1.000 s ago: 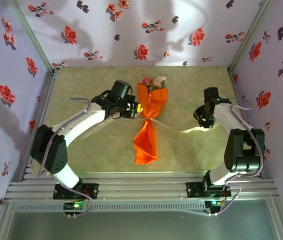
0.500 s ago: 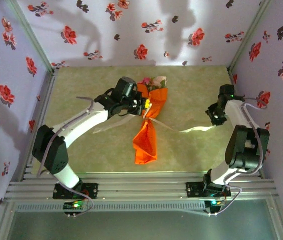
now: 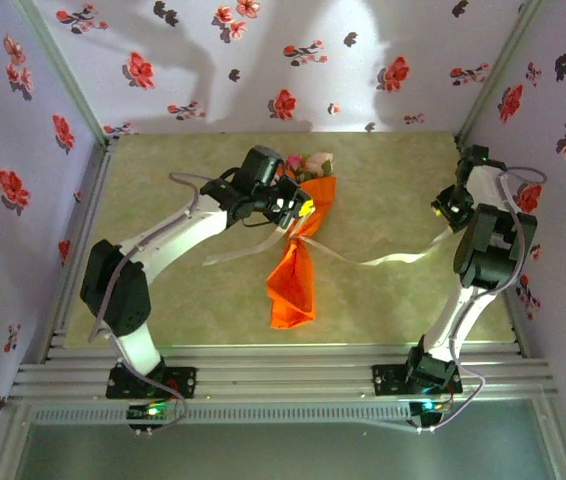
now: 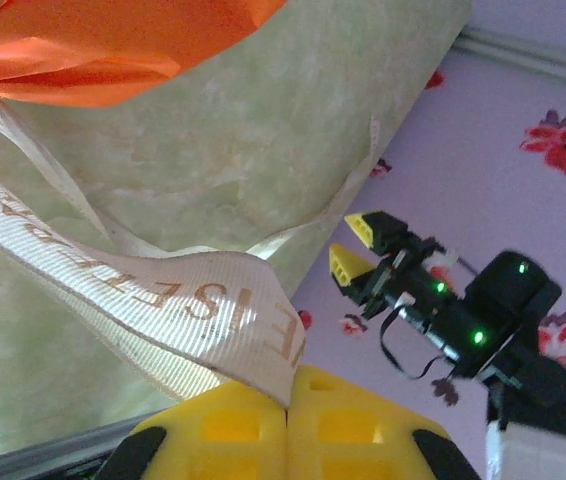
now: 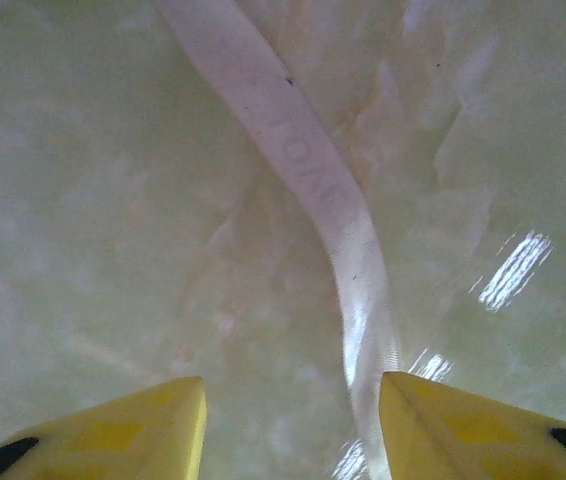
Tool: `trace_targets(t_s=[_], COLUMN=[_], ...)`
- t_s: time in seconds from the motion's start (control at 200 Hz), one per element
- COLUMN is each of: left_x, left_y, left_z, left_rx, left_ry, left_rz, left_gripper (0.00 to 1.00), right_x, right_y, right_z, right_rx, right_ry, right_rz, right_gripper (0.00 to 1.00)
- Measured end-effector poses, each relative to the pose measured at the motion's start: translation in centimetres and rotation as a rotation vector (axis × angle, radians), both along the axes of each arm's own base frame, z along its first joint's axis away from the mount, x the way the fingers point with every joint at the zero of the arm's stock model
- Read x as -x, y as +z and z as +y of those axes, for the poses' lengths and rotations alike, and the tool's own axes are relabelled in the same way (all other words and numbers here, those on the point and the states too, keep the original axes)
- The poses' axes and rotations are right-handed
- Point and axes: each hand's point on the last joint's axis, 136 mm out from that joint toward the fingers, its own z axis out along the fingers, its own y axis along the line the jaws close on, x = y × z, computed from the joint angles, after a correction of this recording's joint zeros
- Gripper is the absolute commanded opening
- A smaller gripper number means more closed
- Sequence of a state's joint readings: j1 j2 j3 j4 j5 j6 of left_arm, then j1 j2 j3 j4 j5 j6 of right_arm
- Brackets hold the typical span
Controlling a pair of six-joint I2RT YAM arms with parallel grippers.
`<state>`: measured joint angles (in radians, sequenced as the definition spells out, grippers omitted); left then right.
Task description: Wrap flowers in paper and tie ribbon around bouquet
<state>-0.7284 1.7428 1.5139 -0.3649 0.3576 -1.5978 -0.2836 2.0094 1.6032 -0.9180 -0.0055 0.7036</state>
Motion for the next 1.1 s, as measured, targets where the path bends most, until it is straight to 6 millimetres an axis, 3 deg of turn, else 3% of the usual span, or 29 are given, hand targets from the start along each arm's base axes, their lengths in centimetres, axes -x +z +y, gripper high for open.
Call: trace_targets(t_s=[0.175,0.3,0.435,0.545,0.75,0.815,0.905,1.005,1.1], left_x=[0.0,-0.4,-0.8,-1.2,-1.8,-1.9,-2.2,-2.5,-2.9], left_y=[-0.2,-0.2,-0.5,-0.6,-0.8,-0.9,-0.9,-1.0,-1.8], left_z=[0.4,0.8,1.3,1.6,2.2,2.4,2.7,2.8,3.1], left_rx=[-0.03,-0.03,-0.032,-0.031,-0.039,-0.046,-0.062,-0.095,-0.14], left_ry=[-0.057,-0.067,-0.065,-0.062,-0.064,-0.075,-0.094,-0.125,-0.157], left_rz=[-0.052,-0.067,-0.063,-0.062,-0.072,-0.086,-0.119,-0.188,-0.281], left_gripper=[0.0,0.0,0.0,0.0,0.0,0.0,0.0,0.0,0.0], right_x=[1.3,1.8,2.1,1.1,-0.2,-1.7,-4.6,-7.4,-6.8], right_y=[-1.5,-3.1,-5.2,-5.1,-4.2,-2.1,3.1,10.7,16.5], right_z=[0.2,0.1,0.3,0.4,1.6,3.5,8.4,16.8,25.4], right_rx=[-0.003,-0.017,-0.042,-0.049,0.002,0.029,0.05,0.046,-0.044], right_ry=[0.075,0.102,0.11,0.109,0.16,0.219,0.347,0.535,0.71], right_rz=[0.082,0.132,0.176,0.146,0.093,0.016,-0.153,-0.39,-0.576], right_gripper=[0.57,0.53,0.35,0.0,0.0,0.0,0.0,0.0,0.0])
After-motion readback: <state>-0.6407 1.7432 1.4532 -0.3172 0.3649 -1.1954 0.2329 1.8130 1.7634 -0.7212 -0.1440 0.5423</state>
